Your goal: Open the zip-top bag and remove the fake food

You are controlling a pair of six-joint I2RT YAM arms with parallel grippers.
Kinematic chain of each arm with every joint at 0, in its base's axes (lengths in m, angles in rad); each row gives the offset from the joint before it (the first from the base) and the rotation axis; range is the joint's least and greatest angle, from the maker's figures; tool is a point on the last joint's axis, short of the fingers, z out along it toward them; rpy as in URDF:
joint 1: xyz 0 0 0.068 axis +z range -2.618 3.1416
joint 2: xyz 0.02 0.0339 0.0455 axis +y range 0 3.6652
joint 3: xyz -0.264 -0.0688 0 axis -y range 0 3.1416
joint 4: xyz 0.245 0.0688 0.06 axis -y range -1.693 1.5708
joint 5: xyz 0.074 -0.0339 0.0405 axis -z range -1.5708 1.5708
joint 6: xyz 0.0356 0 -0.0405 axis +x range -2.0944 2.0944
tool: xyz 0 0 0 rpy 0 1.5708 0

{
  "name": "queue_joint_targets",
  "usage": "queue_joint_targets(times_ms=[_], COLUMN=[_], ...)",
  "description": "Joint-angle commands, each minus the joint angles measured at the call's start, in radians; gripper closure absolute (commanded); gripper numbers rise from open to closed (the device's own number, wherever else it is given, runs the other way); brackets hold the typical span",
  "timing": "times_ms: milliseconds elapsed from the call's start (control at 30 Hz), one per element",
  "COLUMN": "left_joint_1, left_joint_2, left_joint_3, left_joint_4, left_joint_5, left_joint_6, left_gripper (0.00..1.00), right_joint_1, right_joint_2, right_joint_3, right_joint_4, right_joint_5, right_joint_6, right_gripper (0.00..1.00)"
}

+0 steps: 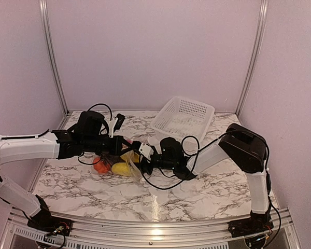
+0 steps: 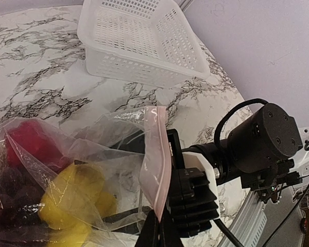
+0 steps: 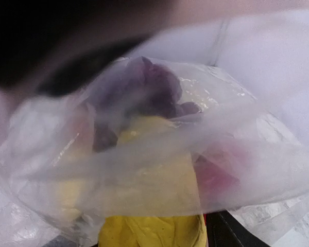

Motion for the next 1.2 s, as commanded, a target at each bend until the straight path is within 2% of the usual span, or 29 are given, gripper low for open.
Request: queue_joint_targets(times_ms=[0,100,200,300,367,500,600,1167], left_joint_1=[-0.02,-0.02,-0.02,-0.02,-0.02,-0.02,-0.021,-0.023], left_joint_2=[0.01,0.014,0.02,0.026,0.032,0.04,0.046,0.079], left_joint_3=[-0.009,-0.011,-0.014,-0.014,-0.014,-0.014,-0.019,-0.028], left_joint_4=[0.076,0.083,0.088,0.091,0.093,0.099,0.106,0.129], left_joint_5=[0.042,0.038,0.035,0.031,0.029,0.022,0.015,-0.027], left_joint_6=[0.008,0.007,0.007,0.006,0.005,0.007,0.008,0.026], left_gripper=[1.0,1.0,1.0,1.0,1.0,1.0,1.0,1.0], right_joint_1=[-0.022,-0.023,-0.026,-0.027,-0.026,-0.026,-0.026,-0.029], right_joint_2=[0.025,0.026,0.037,0.049,0.056,0.047,0.019,-0.166], right_joint_3=[-0.027,-0.026,-0.022,-0.011,0.0,0.009,0.003,-0.005], right_joint_4=[-0.061,-0.079,-0.099,-0.122,-0.145,-0.17,-0.184,-0.391], right_joint_5=[0.051,0.053,0.057,0.064,0.063,0.038,0.024,-0.008], right_joint_6=[0.015,-0.001,-0.013,-0.018,-0.022,-0.024,-0.017,0.117], right_gripper=[0.36,0.38,0.33,0.33,0.38,0.61,0.71,0.83])
